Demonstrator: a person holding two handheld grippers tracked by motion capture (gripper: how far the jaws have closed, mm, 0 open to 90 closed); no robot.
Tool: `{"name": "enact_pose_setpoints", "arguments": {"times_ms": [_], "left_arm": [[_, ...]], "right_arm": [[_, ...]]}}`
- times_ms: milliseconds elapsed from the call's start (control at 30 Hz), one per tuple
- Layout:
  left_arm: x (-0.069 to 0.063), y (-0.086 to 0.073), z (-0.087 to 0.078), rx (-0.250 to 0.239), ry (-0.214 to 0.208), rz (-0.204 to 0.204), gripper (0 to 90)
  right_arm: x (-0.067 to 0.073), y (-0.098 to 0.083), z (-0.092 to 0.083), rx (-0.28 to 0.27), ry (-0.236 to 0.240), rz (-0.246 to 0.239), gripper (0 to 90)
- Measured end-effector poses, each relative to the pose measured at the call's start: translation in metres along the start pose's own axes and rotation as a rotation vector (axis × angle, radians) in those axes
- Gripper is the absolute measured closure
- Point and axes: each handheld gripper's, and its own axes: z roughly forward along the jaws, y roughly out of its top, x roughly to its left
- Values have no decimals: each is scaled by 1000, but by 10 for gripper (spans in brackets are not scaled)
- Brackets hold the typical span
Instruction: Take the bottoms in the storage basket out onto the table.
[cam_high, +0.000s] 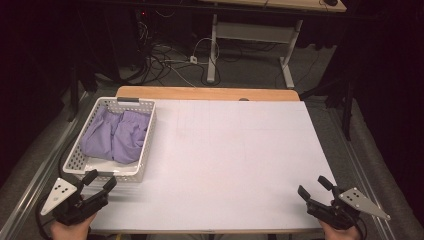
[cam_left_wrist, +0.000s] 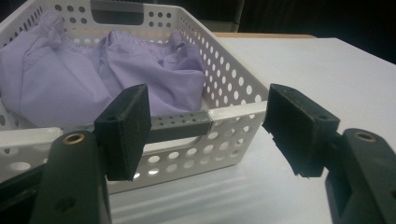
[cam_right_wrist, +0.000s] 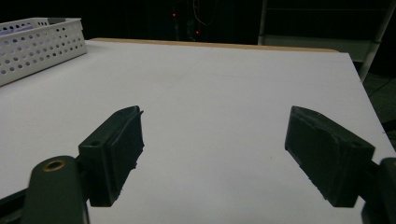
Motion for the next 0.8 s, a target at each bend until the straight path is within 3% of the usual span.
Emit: {"name": "enact_pose_setpoints", "arguments": {"times_ms": [800], "left_arm": [[-3, -1, 2, -2, -18, 18, 307]], "right_arm": [[0, -1, 0, 9, 19, 7, 202]]}}
